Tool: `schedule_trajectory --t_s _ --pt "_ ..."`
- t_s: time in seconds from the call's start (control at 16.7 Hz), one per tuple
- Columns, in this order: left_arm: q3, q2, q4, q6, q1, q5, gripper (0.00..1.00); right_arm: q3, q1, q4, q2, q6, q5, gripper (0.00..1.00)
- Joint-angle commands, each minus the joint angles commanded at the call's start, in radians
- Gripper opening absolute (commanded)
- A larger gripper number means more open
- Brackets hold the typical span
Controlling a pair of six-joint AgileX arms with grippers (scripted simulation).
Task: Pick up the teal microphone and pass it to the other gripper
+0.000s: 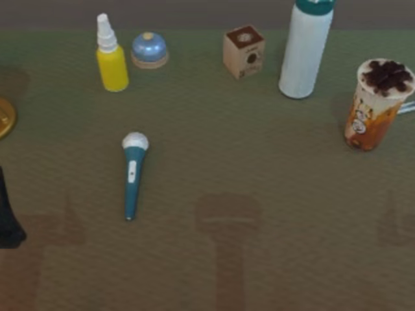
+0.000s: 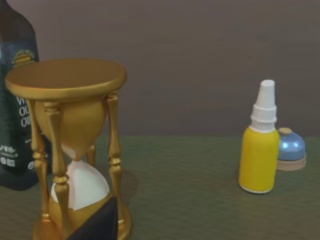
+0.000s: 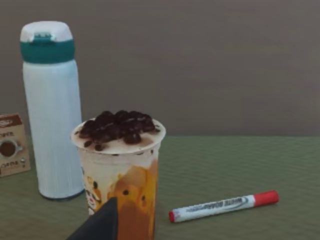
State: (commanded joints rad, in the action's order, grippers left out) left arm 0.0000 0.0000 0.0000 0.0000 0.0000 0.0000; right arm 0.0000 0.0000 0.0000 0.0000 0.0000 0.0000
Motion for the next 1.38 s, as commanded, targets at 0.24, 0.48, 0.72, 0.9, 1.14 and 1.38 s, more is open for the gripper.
schedule_trajectory --t_s 0.24,0.48,0.72,0.9,1.14,1.38 --pt "0.03 0.03 -0.019 -0.009 -0.01 0.0 1.0 0.0 0.0 0.0 0.0 0.0 0.0 1.0" --pt "0.193 0.217 -0.124 -0.06 -0.063 -0.004 1.0 0.0 0.0 0.0 0.0 0.0 0.0 1.0" --pt "0.434 0.574 -0.295 -0.134 -0.141 -0.013 1.0 0.0 0.0 0.0 0.0 0.0 0.0 1.0" --pt "0.629 0.91 -0.445 -0.196 -0.208 -0.02 1.0 0.0 0.0 0.0 0.0 0.0 0.0 1.0" --pt "0.882 1.324 -0.641 -0.276 -0.297 -0.027 1.0 0.0 0.0 0.0 0.0 0.0 0.0 1.0" --pt "1.104 1.633 -0.794 -0.344 -0.371 -0.031 1.0 0.0 0.0 0.0 0.0 0.0 0.0 1.0"
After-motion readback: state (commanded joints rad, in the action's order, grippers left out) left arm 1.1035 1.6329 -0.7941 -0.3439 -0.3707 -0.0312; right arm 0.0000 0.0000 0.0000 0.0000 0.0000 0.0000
